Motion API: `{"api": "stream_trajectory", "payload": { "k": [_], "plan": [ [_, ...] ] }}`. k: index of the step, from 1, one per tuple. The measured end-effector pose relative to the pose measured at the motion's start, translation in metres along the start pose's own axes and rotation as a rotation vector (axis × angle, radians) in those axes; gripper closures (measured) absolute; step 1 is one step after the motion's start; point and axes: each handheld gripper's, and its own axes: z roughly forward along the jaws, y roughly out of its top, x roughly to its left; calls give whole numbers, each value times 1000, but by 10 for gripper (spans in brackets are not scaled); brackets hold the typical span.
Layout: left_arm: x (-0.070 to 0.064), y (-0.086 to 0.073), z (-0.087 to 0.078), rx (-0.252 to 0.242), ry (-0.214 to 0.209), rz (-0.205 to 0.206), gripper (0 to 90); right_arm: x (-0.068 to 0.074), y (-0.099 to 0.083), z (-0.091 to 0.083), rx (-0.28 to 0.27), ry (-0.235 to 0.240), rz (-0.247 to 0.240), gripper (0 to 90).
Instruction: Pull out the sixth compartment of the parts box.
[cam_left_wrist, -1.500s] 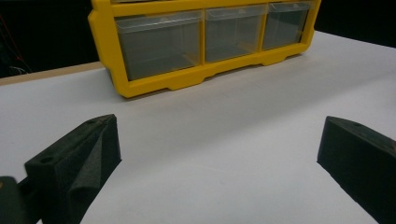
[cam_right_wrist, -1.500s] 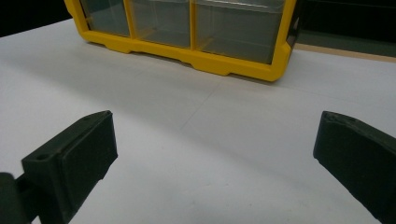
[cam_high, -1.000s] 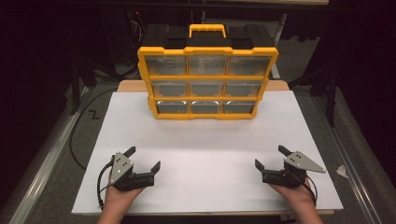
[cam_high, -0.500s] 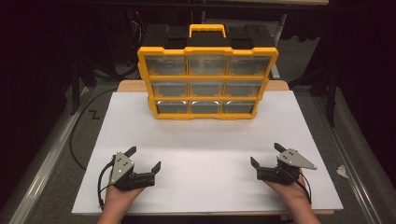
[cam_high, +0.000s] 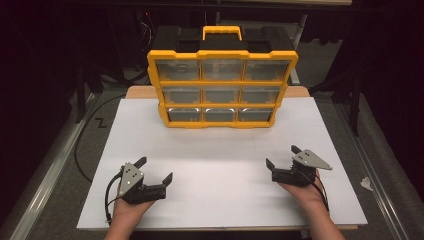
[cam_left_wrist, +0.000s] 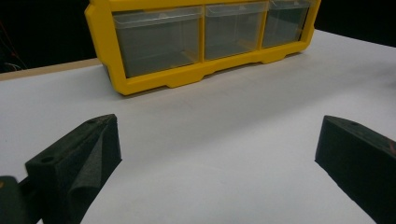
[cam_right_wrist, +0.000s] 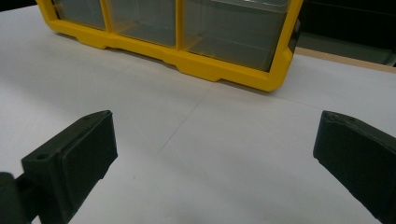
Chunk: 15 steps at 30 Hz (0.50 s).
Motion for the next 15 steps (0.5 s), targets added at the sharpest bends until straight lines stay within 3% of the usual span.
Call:
{"api": "stream_trajectory", "payload": {
  "k": [15],
  "plan": [
    [1, 0, 2, 7, 4, 0, 11, -10, 11, 32, 28, -45, 14, 11]
  ]
}}
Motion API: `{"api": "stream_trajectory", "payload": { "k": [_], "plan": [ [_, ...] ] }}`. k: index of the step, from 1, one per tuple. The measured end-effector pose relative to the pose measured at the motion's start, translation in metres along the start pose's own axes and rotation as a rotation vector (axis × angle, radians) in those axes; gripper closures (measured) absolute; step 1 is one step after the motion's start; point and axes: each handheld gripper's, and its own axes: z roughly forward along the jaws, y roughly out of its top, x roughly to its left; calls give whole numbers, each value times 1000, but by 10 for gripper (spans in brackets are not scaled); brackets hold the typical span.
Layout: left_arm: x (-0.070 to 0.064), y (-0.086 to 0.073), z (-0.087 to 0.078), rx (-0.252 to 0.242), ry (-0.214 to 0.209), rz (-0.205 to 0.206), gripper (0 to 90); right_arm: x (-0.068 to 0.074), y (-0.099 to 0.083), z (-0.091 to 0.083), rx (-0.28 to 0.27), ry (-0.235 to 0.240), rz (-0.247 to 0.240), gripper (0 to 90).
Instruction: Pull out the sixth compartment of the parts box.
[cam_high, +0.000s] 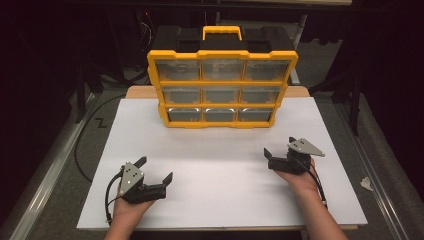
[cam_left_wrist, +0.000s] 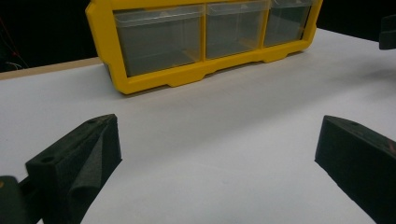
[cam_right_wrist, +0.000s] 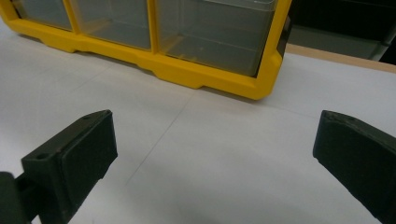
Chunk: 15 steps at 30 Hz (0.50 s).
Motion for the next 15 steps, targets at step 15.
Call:
{"api": "stream_trajectory", "payload": {
  "k": [15],
  "plan": [
    [1, -1, 1, 6, 4, -2, 11, 0, 11, 24, 11, -35, -47, 12]
  ]
}}
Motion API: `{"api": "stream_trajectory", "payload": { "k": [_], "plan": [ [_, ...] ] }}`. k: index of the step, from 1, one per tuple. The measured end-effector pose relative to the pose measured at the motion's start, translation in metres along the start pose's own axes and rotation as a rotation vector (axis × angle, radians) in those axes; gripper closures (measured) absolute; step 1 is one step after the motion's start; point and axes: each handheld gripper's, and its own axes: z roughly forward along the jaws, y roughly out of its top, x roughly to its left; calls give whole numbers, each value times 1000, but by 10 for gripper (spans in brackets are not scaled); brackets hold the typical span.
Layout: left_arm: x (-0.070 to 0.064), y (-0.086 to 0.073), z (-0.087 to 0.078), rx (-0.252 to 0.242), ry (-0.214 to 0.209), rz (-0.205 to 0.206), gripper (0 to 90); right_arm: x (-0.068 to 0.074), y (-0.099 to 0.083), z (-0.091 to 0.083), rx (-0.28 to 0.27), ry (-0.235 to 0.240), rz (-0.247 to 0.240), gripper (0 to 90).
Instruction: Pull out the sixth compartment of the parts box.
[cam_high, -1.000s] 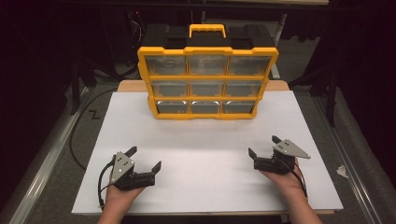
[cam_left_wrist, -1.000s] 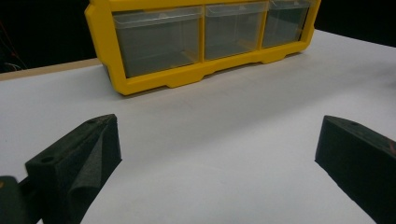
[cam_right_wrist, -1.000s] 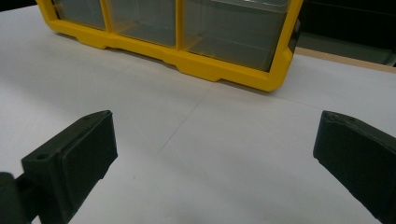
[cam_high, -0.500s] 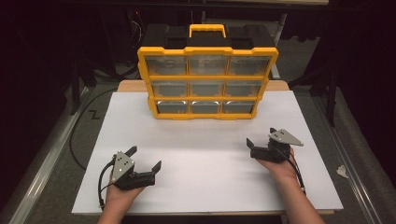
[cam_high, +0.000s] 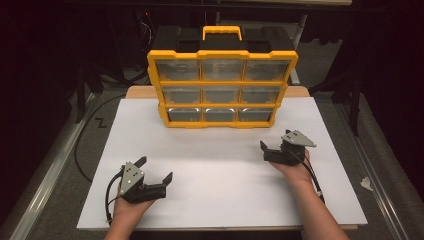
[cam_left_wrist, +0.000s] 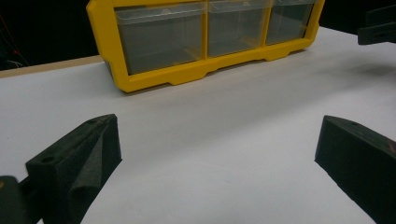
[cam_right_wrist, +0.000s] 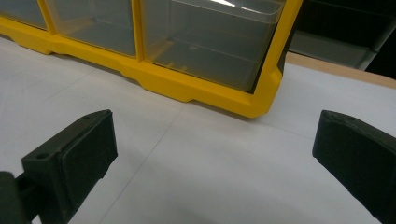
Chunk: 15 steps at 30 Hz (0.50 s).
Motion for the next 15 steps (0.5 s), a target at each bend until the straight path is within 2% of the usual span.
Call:
{"api": "stream_trajectory", "payload": {
  "k": [7, 15],
  "plan": [
    [0, 0, 0, -6, 2, -3, 12, 4, 1, -6, 7, -8, -55, 12],
    [0, 0, -1, -6, 3, -5, 13, 5, -2, -11, 43, -39, -138, 11]
  ]
}}
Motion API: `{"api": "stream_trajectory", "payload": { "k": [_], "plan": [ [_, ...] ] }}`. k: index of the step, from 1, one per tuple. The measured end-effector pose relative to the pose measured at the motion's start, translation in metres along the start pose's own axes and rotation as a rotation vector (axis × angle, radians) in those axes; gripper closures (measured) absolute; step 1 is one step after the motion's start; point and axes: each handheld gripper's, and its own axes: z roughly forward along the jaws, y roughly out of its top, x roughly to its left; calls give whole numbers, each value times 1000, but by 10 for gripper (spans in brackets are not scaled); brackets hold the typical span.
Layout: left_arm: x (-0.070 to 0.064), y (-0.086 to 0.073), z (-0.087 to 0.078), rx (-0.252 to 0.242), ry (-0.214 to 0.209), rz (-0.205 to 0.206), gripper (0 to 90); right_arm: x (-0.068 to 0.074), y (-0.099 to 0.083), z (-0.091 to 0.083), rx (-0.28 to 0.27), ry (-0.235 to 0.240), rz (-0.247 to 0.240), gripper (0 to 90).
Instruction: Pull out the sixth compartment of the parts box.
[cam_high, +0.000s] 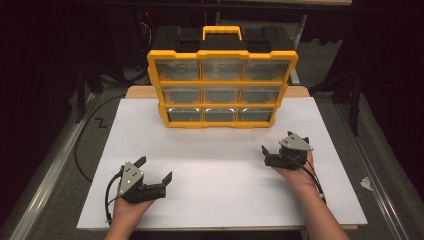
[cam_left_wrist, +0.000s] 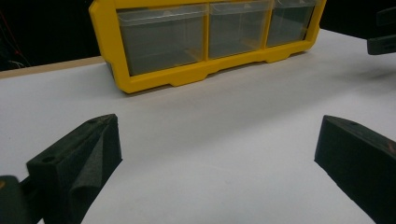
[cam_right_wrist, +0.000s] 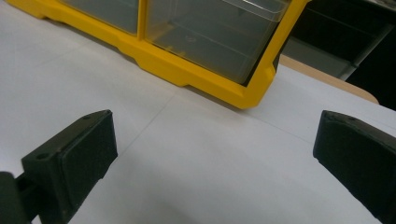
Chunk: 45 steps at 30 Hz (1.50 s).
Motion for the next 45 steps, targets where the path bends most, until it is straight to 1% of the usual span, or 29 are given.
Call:
{"api": "stream_trajectory", "payload": {
  "k": [2, 3, 4, 5, 7, 8, 10, 12, 14, 15, 17, 18, 20, 22, 23, 25, 26, 28, 29, 30, 31, 33, 34, 37, 38, 39, 42, 43, 45],
  "plan": [
    [0, 0, 0, -2, -3, -1, 14, 0, -1, -1, 2, -5, -10, 11],
    [0, 0, 0, -5, -4, -3, 14, 0, -2, -3, 12, -16, -34, 11],
    [0, 0, 0, -5, -4, -3, 14, 0, -2, -3, 12, -16, -34, 11],
    [0, 0, 0, -5, -6, -3, 14, 1, -6, -5, 29, -31, -63, 11],
    [0, 0, 0, -4, -9, -3, 16, 1, -8, -6, 38, -41, -85, 11],
    [0, 0, 0, -4, -9, -3, 16, 1, -8, -6, 38, -41, -85, 11],
    [0, 1, 0, -12, -4, -7, 16, 1, -12, -9, 55, -46, -121, 11],
    [0, 1, 0, -13, -5, -10, 16, 2, -13, -9, 62, -43, -124, 11],
    [1, 1, 1, -8, -3, -11, 16, 4, -14, -10, 69, -46, -149, 11],
    [1, 1, 1, -7, -4, -12, 16, 7, -14, -10, 77, -46, -186, 10],
    [0, 1, 1, -6, -5, -12, 16, 10, -14, -9, 80, -48, -219, 10],
    [0, 1, 1, -6, -5, -12, 16, 10, -14, -9, 80, -48, -219, 10],
    [0, 0, 1, -5, -3, -8, 17, 14, -14, -10, 88, -48, -259, 11],
    [0, 0, 1, -4, -3, -4, 17, 15, -14, -10, 92, -46, -265, 10],
    [-1, 0, 1, -4, -4, -1, 17, 17, -14, -10, 101, -48, -302, 11],
    [-1, 0, 1, -4, -4, 1, 17, 18, -14, -10, 101, -52, -314, 11],
    [-1, 0, 1, -5, -4, 0, 17, 18, -14, -10, 104, -54, -339, 11],
    [-1, 0, 1, -3, -3, 2, 17, 21, -14, -11, 112, -59, -357, 11],
    [-1, 0, 2, -3, -2, 1, 17, 22, -14, -12, 119, -64, -386, 11],
    [-1, 0, 2, -3, -2, 1, 17, 22, -14, -12, 119, -64, -386, 11],
    [-1, 0, 2, -2, -2, 2, 17, 23, -13, -12, 127, -70, -399, 11],
    [-1, 0, 2, 1, -2, 4, 17, 27, -12, -13, 130, -83, -460, 12],
    [-1, 0, 2, 1, -2, 4, 17, 27, -12, -13, 130, -83, -460, 12],
    [-1, 0, 2, 1, -1, 6, 17, 31, -11, -15, 129, -101, -514, 12],
    [-1, 0, 2, 1, -1, 6, 18, 31, -11, -15, 129, -101, -514, 12],
    [-1, 0, 2, 1, -1, 6, 18, 33, -9, -16, 129, -116, -549, 12],
    [-1, 0, 2, 1, 0, 7, 18, 36, -8, -18, 129, -128, -583, 12],
    [-2, 0, 2, 1, 0, 7, 18, 36, -7, -18, 126, -133, -621, 11],
    [-2, 0, 2, 3, -2, 10, 19, 39, -7, -19, 128, -141, -627, 11]
  ]
}}
